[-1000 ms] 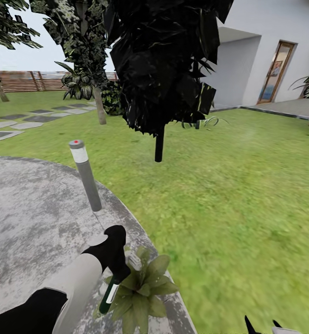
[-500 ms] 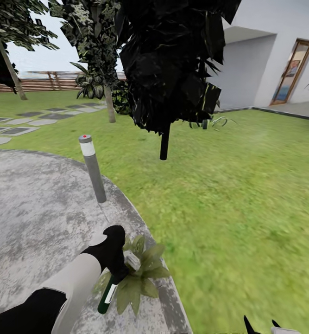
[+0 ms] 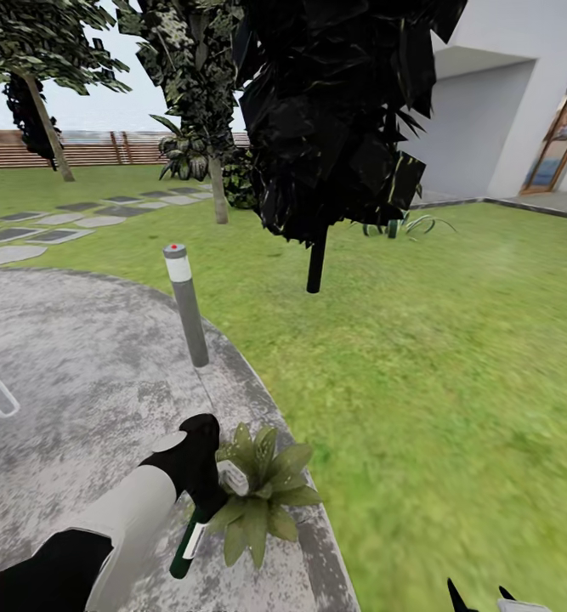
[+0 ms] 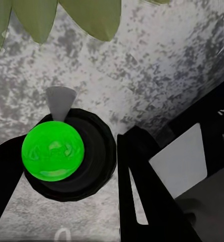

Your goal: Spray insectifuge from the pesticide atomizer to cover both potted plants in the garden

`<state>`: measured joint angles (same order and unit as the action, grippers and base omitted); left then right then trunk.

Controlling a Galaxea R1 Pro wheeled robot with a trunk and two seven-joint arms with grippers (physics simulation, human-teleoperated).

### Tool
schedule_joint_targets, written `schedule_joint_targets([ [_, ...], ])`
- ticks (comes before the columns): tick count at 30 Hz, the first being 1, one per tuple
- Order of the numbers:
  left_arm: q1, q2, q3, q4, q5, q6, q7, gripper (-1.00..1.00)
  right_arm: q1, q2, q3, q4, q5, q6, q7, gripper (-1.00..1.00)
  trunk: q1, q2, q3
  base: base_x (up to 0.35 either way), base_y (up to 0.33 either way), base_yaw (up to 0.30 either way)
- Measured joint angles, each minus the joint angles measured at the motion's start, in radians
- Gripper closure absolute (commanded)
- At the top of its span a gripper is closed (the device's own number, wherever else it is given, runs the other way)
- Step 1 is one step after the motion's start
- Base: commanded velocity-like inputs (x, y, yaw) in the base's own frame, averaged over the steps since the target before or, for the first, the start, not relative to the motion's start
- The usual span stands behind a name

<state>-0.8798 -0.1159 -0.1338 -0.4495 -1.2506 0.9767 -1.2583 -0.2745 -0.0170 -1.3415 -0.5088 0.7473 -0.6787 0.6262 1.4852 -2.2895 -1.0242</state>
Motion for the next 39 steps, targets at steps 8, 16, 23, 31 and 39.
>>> schedule_joint_targets([
  [8, 0.003, 0.002, 0.02, -0.001, 0.007, 0.005, 0.0, 1.0, 0.0, 0.0, 0.0, 0.0, 0.0, 0.0, 0.0, -1.0, 0.0, 0.0, 0.0, 0.0, 0.0, 0.258],
  [16, 0.004, 0.003, 0.134, 0.001, 0.005, 0.003, 0.012, 1.0, 0.0, 0.0, 0.0, 0.001, 0.0, 0.0, 0.0, -1.0, 0.0, 0.0, 0.0, 0.004, -0.004, 0.027],
  [23, 0.016, 0.0, 0.13, 0.001, 0.003, 0.003, 0.013, 1.0, 0.0, 0.0, 0.0, 0.001, 0.0, 0.0, 0.001, -1.0, 0.0, 0.0, 0.0, 0.021, -0.239, 0.0],
  [31, 0.073, 0.011, 0.131, 0.001, 0.0, 0.001, 0.02, 1.0, 0.0, 0.0, 0.0, 0.001, 0.0, 0.0, 0.0, -1.0, 0.0, 0.0, 0.0, 0.0, -0.218, 0.046],
  [39, 0.09, 0.065, 0.138, 0.001, 0.014, 0.005, 0.055, 1.0, 0.0, 0.0, 0.0, 0.001, 0.0, 0.0, 0.0, -1.0, 0.0, 0.0, 0.0, 0.0, -0.008, 0.25],
])
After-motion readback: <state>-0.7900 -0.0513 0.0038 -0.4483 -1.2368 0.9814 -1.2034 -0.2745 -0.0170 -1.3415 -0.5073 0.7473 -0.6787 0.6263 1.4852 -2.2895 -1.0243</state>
